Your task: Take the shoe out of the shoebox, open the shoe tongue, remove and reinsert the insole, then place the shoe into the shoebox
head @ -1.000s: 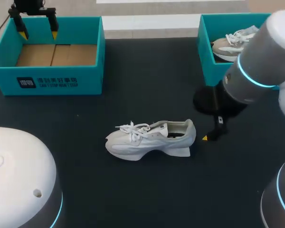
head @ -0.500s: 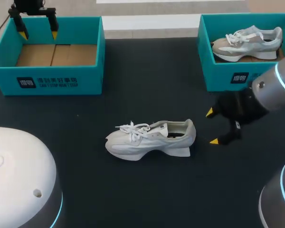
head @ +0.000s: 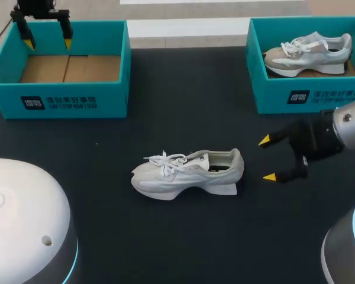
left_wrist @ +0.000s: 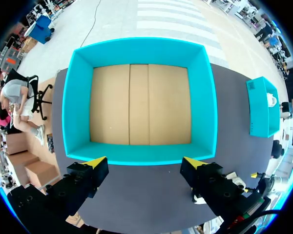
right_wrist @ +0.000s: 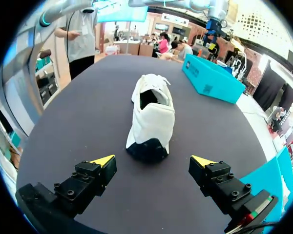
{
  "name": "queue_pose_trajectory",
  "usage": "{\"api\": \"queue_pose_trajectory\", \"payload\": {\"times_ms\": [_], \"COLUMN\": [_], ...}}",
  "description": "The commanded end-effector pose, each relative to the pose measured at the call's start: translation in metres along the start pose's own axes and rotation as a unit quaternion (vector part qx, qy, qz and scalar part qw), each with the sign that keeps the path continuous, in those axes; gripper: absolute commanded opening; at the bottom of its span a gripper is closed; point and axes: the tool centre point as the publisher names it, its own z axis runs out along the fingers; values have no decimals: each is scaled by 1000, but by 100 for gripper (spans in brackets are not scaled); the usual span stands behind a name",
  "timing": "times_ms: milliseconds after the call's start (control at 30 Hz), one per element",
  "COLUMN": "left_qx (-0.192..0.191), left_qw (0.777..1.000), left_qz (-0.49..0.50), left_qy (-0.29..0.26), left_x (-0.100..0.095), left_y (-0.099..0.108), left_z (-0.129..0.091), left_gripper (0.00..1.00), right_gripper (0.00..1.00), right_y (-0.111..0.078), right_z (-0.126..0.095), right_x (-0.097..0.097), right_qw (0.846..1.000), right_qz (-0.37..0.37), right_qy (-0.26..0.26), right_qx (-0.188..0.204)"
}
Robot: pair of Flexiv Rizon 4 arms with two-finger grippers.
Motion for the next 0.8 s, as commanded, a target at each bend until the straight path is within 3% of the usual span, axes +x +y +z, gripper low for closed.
{"api": "queue_pose_trajectory", "payload": {"times_ms": [33, 800], "left_qx": [-1, -1], "left_qw": [1000, 1000], "left_qz": [0, 0], "left_qy": [0, 0], "left_x": [0, 0], "left_y": [0, 0], "left_z": [0, 0], "left_gripper": [100, 100], "right_gripper": [100, 100], "right_y": [0, -2], "right_z": [0, 4], "right_x": [1, 1], "right_qw": [1000, 1000], "right_qz": [-1, 1], "right_qy": [-1, 6], "right_qx": [0, -5]}}
